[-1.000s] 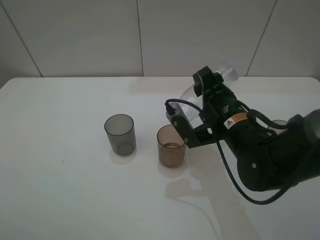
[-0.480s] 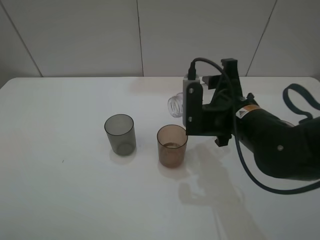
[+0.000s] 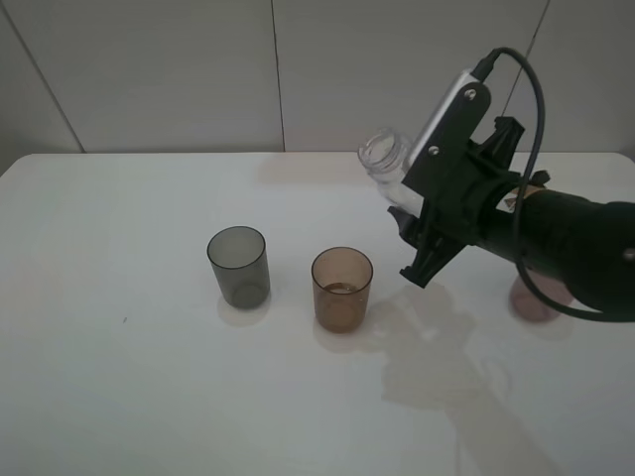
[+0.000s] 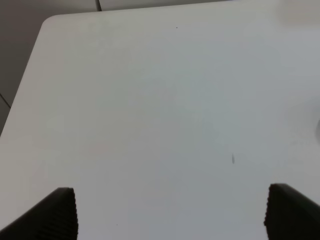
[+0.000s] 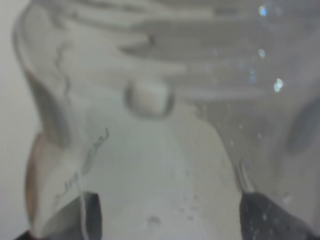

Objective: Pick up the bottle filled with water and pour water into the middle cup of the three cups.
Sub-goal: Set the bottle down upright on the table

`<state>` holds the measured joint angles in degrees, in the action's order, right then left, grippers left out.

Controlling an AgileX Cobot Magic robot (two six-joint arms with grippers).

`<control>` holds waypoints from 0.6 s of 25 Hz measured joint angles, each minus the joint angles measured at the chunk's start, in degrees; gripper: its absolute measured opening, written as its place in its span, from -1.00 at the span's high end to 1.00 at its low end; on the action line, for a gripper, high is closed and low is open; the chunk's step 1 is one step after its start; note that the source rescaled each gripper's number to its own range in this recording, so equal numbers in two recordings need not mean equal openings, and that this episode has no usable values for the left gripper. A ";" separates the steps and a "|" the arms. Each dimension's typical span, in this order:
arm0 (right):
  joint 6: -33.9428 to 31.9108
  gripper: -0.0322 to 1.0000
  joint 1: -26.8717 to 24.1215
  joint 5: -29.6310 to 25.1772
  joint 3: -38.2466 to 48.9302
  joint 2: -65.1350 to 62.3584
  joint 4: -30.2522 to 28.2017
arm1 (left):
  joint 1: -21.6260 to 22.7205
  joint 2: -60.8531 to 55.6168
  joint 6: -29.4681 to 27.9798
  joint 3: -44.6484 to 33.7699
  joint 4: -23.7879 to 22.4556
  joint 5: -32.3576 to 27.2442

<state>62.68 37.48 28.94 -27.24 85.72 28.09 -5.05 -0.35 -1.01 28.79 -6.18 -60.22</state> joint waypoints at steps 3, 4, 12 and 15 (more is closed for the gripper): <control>-13.02 0.93 -3.29 -1.64 0.00 0.00 -10.02 | 0.00 0.00 0.00 0.00 0.00 0.00; -17.75 0.93 -4.43 -1.75 0.00 0.00 -13.22 | 0.00 0.00 0.00 0.00 0.00 0.00; -56.41 0.93 -12.25 1.07 0.00 3.37 -39.39 | 0.00 0.00 0.00 0.00 0.00 0.00; -64.24 0.93 -13.53 4.26 -0.05 7.34 -45.84 | 0.00 0.00 0.00 0.00 0.00 0.00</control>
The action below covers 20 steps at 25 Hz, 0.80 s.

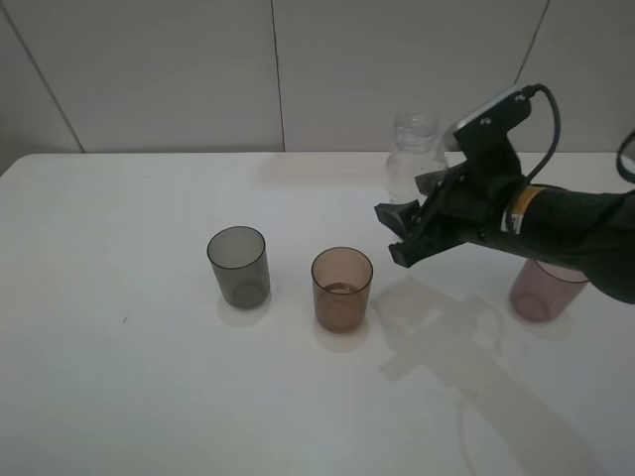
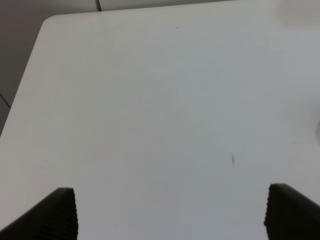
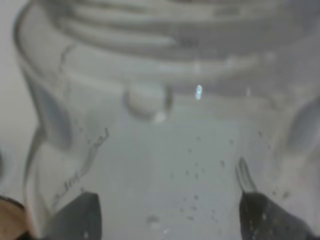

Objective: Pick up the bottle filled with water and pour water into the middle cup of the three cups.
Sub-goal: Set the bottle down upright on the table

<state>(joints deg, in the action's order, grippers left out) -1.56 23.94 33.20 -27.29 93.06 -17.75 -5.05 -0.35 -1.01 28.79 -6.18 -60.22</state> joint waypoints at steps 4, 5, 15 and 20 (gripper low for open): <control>-1.28 0.93 -0.13 4.59 -0.04 5.37 -1.29 | 0.00 0.00 0.00 0.00 0.00 0.00; -0.74 0.93 -0.13 5.88 -0.10 6.56 -1.05 | 0.00 0.00 0.00 0.00 0.00 0.00; 4.31 0.93 -0.13 14.96 -0.11 12.24 14.64 | 0.00 0.00 0.00 0.00 0.00 0.00; 5.24 0.93 -0.41 16.94 -0.16 14.23 16.35 | 0.00 0.00 0.00 0.00 0.00 0.00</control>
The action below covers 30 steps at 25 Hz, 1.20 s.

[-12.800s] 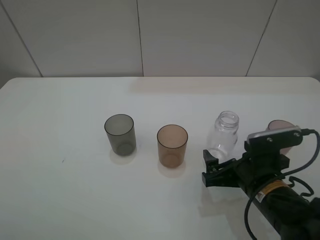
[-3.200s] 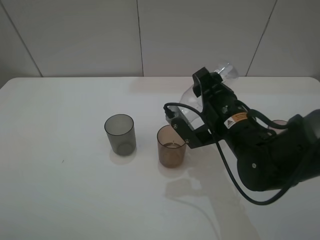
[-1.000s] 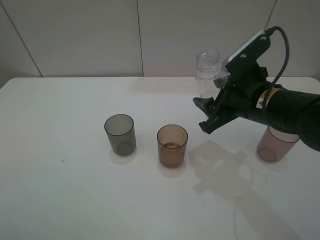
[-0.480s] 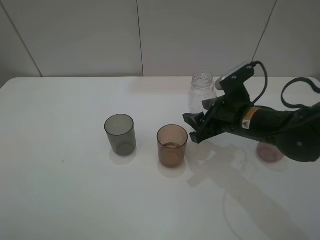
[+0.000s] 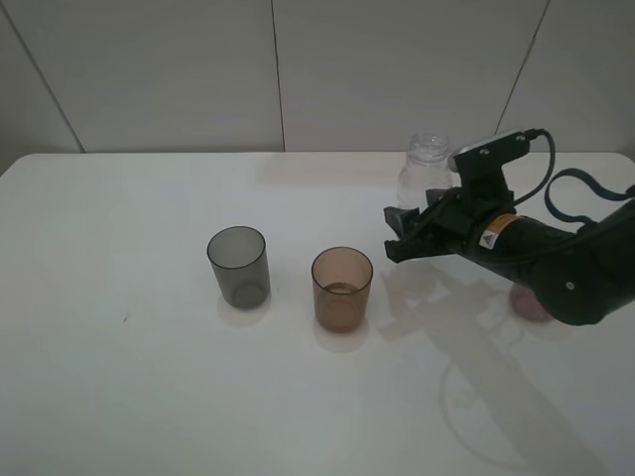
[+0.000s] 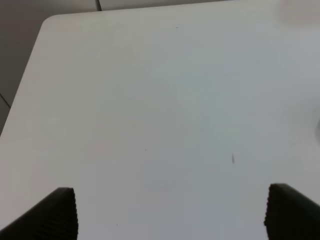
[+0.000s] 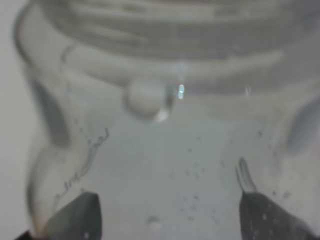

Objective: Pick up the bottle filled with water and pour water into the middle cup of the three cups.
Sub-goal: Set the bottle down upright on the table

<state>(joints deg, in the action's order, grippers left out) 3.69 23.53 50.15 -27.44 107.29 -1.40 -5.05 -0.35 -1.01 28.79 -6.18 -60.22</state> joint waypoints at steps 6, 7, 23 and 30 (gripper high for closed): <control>0.13 0.93 0.00 3.88 -0.05 3.76 2.66 | 0.00 0.00 0.00 0.00 0.00 0.00; 0.13 0.93 0.00 4.61 -0.05 4.40 2.91 | 0.00 0.00 0.00 0.00 0.00 0.00; 0.19 0.93 0.00 9.03 -0.05 8.94 3.24 | 0.00 0.00 0.00 0.00 0.00 0.00; 0.29 0.93 0.00 9.15 -0.05 8.94 3.24 | 0.00 0.00 0.00 0.00 0.00 0.00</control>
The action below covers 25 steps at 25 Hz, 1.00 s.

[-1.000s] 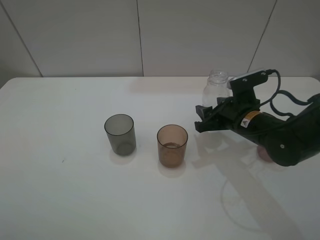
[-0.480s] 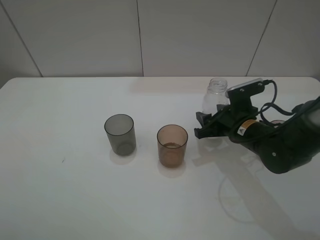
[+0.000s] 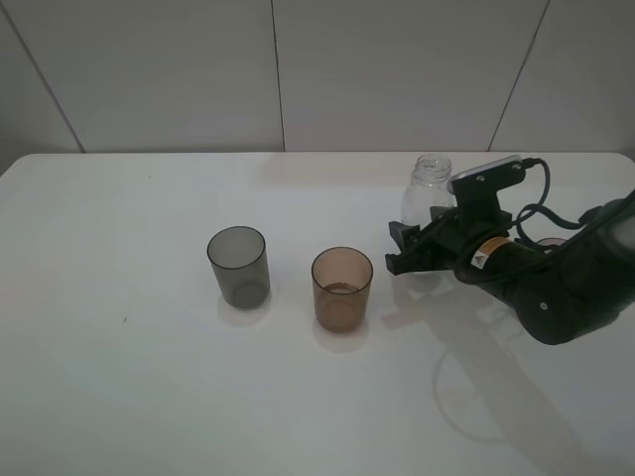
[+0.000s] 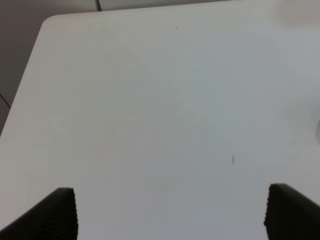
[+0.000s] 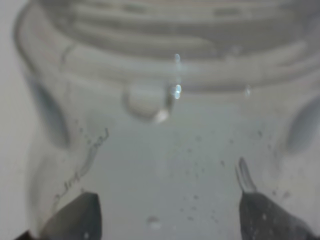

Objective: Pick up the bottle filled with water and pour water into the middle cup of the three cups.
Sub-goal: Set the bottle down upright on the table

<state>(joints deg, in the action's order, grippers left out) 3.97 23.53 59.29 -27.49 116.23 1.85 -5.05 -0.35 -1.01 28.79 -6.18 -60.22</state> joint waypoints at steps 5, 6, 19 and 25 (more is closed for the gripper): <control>0.00 0.93 0.00 0.00 0.00 0.00 0.00 | 0.00 0.00 0.00 0.00 0.00 0.00; 0.00 0.93 0.00 0.00 0.00 0.00 0.00 | 0.00 0.00 0.00 0.00 0.00 0.00; 0.02 0.93 0.00 0.42 0.00 2.38 0.00 | 0.00 0.00 0.00 0.00 0.00 0.00; 0.02 0.93 0.00 0.67 0.00 2.38 0.00 | 0.00 0.00 0.00 0.00 0.00 0.00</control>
<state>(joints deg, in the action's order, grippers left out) 4.00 23.53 59.96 -27.49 118.61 1.85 -5.05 -0.35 -1.01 28.79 -6.18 -60.22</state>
